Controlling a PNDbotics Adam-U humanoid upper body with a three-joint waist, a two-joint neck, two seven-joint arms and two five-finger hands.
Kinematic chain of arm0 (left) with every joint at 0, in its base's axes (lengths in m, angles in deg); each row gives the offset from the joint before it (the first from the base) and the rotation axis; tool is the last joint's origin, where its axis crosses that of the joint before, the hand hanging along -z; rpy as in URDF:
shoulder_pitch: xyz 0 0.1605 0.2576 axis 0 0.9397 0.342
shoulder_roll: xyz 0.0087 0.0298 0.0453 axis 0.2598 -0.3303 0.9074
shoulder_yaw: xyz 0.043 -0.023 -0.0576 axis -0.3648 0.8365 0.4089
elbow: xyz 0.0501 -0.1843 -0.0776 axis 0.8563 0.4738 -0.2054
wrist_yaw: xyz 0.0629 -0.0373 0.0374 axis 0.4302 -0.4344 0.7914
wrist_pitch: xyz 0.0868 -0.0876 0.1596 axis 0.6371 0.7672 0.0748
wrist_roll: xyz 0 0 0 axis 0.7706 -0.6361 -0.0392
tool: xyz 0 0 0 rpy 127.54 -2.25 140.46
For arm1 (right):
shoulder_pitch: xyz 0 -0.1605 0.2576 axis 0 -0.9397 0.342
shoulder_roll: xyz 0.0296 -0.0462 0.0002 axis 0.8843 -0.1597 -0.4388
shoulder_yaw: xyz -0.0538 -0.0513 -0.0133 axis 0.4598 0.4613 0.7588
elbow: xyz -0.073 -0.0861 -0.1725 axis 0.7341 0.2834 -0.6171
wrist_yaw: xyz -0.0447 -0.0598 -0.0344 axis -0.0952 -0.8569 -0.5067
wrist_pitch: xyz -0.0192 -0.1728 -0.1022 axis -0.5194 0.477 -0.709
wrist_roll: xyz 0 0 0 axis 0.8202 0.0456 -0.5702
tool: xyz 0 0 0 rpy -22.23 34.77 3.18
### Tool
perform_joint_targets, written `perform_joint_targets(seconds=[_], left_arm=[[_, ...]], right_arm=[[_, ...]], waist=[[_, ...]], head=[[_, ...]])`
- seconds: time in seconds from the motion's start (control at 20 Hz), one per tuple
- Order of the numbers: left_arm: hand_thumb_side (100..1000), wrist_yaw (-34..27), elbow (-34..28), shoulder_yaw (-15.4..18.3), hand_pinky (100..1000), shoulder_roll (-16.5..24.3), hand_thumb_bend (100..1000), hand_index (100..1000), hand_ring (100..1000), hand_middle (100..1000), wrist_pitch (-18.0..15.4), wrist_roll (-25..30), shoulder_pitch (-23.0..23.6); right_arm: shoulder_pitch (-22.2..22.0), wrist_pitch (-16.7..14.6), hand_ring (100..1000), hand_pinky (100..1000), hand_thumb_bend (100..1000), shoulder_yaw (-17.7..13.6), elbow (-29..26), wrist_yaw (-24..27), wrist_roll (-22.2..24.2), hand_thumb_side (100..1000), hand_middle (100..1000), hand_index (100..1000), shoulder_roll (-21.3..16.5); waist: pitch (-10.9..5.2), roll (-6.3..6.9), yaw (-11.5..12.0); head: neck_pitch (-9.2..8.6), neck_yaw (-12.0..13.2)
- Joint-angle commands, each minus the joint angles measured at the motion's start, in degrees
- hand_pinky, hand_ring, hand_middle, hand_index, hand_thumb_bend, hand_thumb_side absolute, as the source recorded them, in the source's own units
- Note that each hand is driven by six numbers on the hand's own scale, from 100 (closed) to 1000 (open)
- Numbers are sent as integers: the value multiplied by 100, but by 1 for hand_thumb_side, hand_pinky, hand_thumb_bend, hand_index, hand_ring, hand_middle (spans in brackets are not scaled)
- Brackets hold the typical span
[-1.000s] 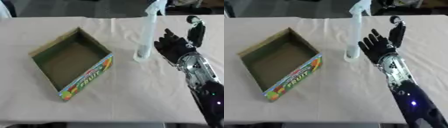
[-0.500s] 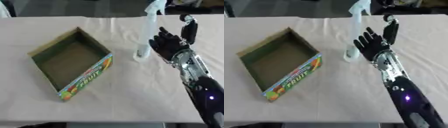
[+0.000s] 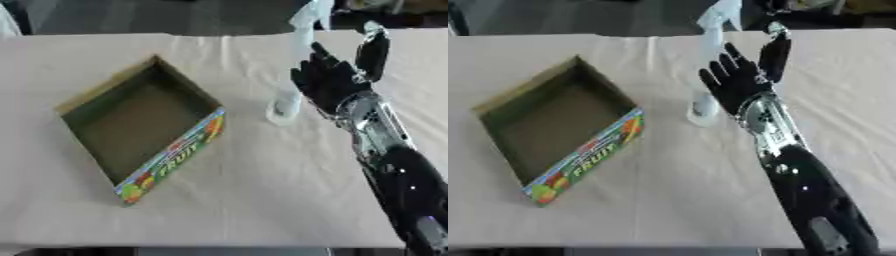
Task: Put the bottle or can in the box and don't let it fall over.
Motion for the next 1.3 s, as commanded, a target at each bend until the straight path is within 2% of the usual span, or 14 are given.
perform_joint_targets(seconds=[0.05,0.6,1.3], left_arm=[[682,-11,-92,27,976,73,585,805,936,818,-2,15,-51],[682,-14,-91,31,976,62,584,805,936,819,-1,15,-46],[681,-14,-86,27,974,94,584,806,935,818,-1,20,-35]], right_arm=[[164,-25,100,100,246,-26,-27,19,68,1000,100,1000,-4],[424,-59,100,100,247,-101,-31,23,197,1000,100,991,8],[867,-64,100,100,242,-179,-452,91,71,1000,100,990,-53]], waist=[[-46,21,15],[-37,22,31],[-99,15,10]], head=[[-80,-12],[-93,-2],[-9,9]])
